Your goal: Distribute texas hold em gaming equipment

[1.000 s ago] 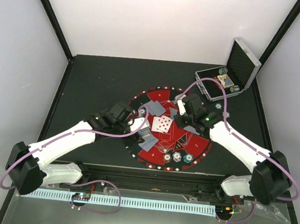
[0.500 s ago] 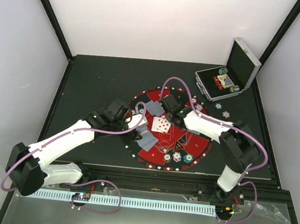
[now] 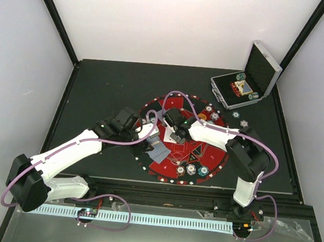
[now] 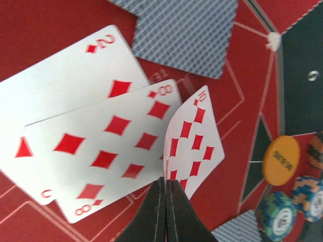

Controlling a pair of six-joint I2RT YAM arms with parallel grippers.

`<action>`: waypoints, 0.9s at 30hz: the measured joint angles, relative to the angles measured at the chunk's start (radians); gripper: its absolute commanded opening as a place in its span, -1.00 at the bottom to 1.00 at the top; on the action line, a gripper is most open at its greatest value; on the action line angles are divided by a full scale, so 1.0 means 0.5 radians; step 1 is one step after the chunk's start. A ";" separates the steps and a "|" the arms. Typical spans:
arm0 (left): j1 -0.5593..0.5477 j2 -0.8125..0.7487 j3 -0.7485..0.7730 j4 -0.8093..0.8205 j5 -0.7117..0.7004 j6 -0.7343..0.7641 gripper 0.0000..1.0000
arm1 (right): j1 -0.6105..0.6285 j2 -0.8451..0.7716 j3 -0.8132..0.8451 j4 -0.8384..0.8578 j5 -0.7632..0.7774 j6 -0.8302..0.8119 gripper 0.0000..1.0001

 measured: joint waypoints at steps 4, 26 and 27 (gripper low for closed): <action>0.000 0.000 0.000 0.000 0.000 0.000 -0.24 | 0.011 0.020 0.018 -0.095 -0.121 0.030 -0.98; 0.003 -0.004 -0.001 0.001 0.000 0.000 -0.24 | 0.014 0.056 0.055 -0.234 -0.490 0.085 -0.41; 0.003 -0.004 0.000 0.001 0.000 0.000 -0.24 | 0.014 0.056 0.055 -0.234 -0.504 0.090 -0.38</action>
